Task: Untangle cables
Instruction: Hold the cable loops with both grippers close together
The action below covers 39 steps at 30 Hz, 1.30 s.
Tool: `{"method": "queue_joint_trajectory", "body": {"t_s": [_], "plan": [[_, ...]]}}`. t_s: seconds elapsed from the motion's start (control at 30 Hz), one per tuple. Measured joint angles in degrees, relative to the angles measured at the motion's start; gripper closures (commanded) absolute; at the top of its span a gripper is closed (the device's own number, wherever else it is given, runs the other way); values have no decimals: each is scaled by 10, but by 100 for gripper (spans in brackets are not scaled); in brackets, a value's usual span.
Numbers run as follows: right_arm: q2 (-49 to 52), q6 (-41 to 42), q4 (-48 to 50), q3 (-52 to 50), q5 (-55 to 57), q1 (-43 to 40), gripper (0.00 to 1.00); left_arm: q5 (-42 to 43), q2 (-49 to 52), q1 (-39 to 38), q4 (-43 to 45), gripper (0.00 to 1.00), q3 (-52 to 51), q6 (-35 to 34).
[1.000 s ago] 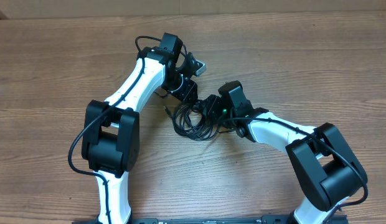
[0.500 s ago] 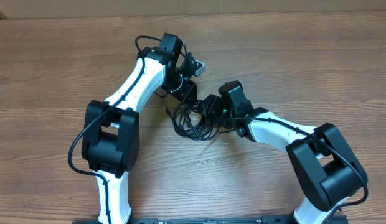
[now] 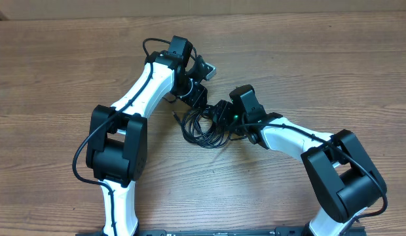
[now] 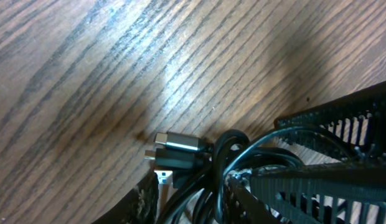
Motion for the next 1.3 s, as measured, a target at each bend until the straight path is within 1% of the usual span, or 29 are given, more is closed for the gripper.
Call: {"method": "queue_joint_trajectory", "body": {"t_s": [0.1, 0.27, 0.47, 0.57, 0.73, 0.83, 0.93, 1.13, 1.27, 1.3], "plan": [[0, 0, 0, 0, 0, 0, 35, 0, 0, -1, 2, 63, -4, 0], [0, 0, 0, 0, 0, 0, 35, 0, 0, -8, 16, 64, -18, 0], [0, 0, 0, 0, 0, 0, 35, -2, 0, -11, 39, 69, -42, 0], [0, 0, 0, 0, 0, 0, 35, -2, 0, -11, 41, 72, -42, 0], [0, 0, 0, 0, 0, 0, 35, -2, 0, -11, 49, 73, -42, -1], [0, 0, 1, 0, 0, 0, 35, -2, 0, -11, 59, 77, -42, -9], [0, 0, 3, 0, 0, 0, 34, -2, 0, -11, 62, 79, -42, -14], [0, 0, 3, 0, 0, 0, 34, -2, 0, -11, 62, 80, -42, -15], [0, 0, 2, 0, 0, 0, 34, -2, 0, -11, 62, 79, -47, -15], [0, 0, 2, 0, 0, 0, 34, -2, 0, -11, 63, 83, -50, -15]]}}
